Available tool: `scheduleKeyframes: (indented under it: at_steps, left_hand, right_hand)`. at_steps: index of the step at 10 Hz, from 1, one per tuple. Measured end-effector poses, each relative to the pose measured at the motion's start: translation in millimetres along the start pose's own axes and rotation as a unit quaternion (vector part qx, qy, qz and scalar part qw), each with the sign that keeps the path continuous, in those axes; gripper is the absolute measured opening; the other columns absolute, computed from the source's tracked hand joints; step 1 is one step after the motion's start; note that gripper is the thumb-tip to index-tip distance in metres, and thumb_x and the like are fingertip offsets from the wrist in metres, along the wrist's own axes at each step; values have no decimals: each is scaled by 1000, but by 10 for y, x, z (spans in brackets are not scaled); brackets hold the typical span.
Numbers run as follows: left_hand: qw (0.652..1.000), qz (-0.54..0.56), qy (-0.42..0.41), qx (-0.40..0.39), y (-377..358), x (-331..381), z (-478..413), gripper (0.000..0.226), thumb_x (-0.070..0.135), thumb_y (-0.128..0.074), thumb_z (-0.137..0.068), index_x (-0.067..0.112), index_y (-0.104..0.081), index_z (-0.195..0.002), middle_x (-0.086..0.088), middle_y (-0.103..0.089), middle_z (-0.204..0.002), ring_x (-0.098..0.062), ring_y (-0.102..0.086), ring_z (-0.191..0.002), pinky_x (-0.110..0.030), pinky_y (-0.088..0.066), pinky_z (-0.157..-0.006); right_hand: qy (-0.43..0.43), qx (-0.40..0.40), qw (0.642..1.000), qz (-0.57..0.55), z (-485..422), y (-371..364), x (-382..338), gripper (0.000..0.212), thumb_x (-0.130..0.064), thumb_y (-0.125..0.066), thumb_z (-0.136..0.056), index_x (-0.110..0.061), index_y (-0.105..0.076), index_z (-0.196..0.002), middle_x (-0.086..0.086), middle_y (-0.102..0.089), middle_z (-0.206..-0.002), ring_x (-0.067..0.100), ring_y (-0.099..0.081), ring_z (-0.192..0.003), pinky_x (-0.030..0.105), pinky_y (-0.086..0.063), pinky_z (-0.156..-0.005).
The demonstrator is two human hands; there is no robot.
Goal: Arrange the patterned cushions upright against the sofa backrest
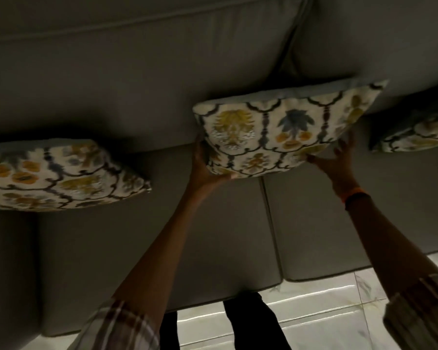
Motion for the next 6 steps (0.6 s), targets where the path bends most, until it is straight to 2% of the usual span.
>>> scheduleKeyframes:
  at_steps: [1,2,3,4,5,6]
  left_hand:
    - [999,23,-27,-13,-216,246,-268,106,-9,-89,-64,4,-28,-150,-6,-42,-150,12,-52,-126,-23,-46,-111]
    - [998,57,0,-8,-371,353,-221,76,-14,-82,-72,9,-50,-137,-4,-55,-139,7,-60,-119,-34,-51,-108]
    - [998,70,0,10,-341,299,-142,77,9,-90,-70,13,-53,-138,-10,-60,-141,-17,-58,-132,-41,-49,-110]
    - [998,54,1,28,-285,268,-195,96,28,-95,-64,6,-46,-144,-17,-56,-146,-26,-53,-137,-54,-46,-112]
    - [996,60,-16,66,-258,257,-238,109,28,-97,-57,22,-36,-147,-13,-47,-151,-25,-47,-141,-49,-43,-116]
    - [996,29,-40,68,-187,234,-10,114,24,-93,-63,13,-25,-154,-12,-38,-156,-6,-39,-141,-32,-37,-119]
  right_hand:
    - [70,-131,988,37,-247,60,-214,112,-27,-97,-61,-9,-37,-154,12,-52,-153,17,-60,-133,39,-56,-106]
    - [98,-156,982,28,-309,51,-280,90,9,-89,-68,-1,-46,-146,10,-62,-141,-4,-66,-120,23,-59,-96]
    - [90,-112,990,6,-272,62,-111,101,-11,-98,-64,-9,-45,-150,9,-60,-149,15,-61,-134,41,-56,-105]
    - [77,-55,995,17,-160,8,-28,115,-23,-99,-61,-10,-33,-155,9,-51,-156,22,-53,-142,46,-51,-112]
    - [63,3,998,7,28,-174,17,115,-7,-96,-66,-4,-24,-156,15,-43,-158,21,-47,-141,14,-47,-105]
    - [-4,32,999,34,482,-508,111,106,-14,-89,-77,-5,-23,-159,18,-34,-162,30,-36,-149,33,-37,-120]
Point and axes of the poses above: each hand's wrist, its own z-axis away from the middle knuckle, its own y-axis out of the back of the hand, x = y × z, the point moved 1 cm from there along -z, towards the middle knuckle
